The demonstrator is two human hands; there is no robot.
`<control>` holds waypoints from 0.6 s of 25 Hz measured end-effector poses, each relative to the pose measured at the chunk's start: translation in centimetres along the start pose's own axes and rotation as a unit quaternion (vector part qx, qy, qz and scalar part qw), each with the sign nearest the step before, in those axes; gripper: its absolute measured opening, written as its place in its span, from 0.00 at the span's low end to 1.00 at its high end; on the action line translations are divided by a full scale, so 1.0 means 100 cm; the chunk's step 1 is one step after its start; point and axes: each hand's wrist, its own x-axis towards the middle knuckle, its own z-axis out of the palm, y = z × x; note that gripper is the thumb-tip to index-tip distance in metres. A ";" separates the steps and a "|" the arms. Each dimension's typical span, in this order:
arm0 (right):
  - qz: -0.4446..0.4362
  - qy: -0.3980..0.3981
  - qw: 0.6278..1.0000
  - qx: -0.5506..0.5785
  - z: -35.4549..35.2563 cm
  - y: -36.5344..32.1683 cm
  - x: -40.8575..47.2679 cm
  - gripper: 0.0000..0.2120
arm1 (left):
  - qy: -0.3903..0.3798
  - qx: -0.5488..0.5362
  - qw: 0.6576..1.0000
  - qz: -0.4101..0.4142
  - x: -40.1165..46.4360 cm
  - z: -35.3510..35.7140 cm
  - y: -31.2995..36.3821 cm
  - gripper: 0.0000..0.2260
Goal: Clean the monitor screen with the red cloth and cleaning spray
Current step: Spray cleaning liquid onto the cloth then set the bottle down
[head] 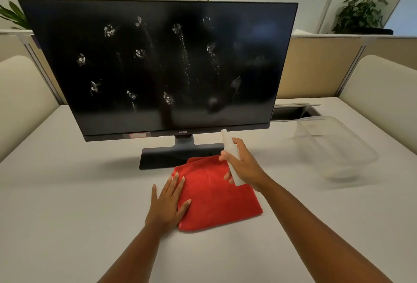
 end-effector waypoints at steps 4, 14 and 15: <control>0.014 0.010 0.993 -0.116 0.011 0.019 0.007 0.24 | 0.014 0.002 1.000 0.007 -0.001 0.001 0.000 0.31; -0.027 -0.061 0.933 -0.353 0.032 0.041 0.023 0.30 | 0.012 0.003 1.000 0.008 -0.003 -0.002 0.002 0.38; -0.034 -0.074 0.917 -0.390 0.036 0.041 0.025 0.29 | 0.012 0.002 1.000 0.011 -0.004 -0.003 0.002 0.41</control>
